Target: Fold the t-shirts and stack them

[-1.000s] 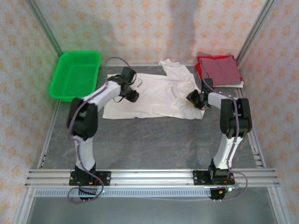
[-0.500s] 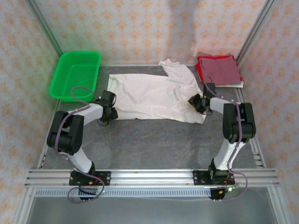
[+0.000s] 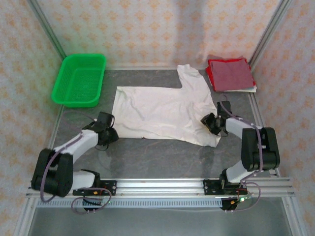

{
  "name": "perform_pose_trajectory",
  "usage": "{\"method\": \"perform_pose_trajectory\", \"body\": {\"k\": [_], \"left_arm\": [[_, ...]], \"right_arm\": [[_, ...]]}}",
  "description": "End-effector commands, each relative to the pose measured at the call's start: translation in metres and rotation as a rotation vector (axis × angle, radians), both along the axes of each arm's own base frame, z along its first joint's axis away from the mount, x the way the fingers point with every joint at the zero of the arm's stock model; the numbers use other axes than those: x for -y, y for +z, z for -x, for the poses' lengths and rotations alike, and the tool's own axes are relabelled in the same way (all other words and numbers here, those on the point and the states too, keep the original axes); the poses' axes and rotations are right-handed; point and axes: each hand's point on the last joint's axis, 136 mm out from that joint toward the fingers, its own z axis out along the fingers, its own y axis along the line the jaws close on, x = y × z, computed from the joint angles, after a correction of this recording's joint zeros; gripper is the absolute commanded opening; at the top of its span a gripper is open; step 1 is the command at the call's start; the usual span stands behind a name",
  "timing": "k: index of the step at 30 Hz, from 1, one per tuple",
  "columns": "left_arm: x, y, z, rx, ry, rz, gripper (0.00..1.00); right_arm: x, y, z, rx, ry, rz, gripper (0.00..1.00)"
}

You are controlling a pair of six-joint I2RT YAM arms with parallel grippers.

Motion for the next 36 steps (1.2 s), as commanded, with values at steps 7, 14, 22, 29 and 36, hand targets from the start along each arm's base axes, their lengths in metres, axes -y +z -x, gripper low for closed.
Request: {"method": "perform_pose_trajectory", "body": {"k": [7,14,22,29,36], "left_arm": [[0.016,0.08,-0.048,0.19,-0.062,0.057,0.39],[0.035,0.083,-0.134,0.214,-0.175,0.034,0.39],[0.038,0.04,-0.158,0.146,-0.159,0.03,0.38],[0.032,0.005,-0.119,0.083,-0.098,0.054,0.38],[0.024,-0.011,-0.071,0.038,-0.024,0.075,0.37]], "right_arm": [[0.003,0.046,-0.014,0.023,0.017,0.09,0.43],[-0.019,0.068,-0.091,0.098,0.118,0.127,0.44],[-0.035,0.052,-0.154,0.101,0.183,0.131,0.44],[-0.033,0.077,-0.232,0.281,0.211,0.154,0.44],[-0.026,0.074,-0.313,0.379,0.123,-0.003,0.45]]}}
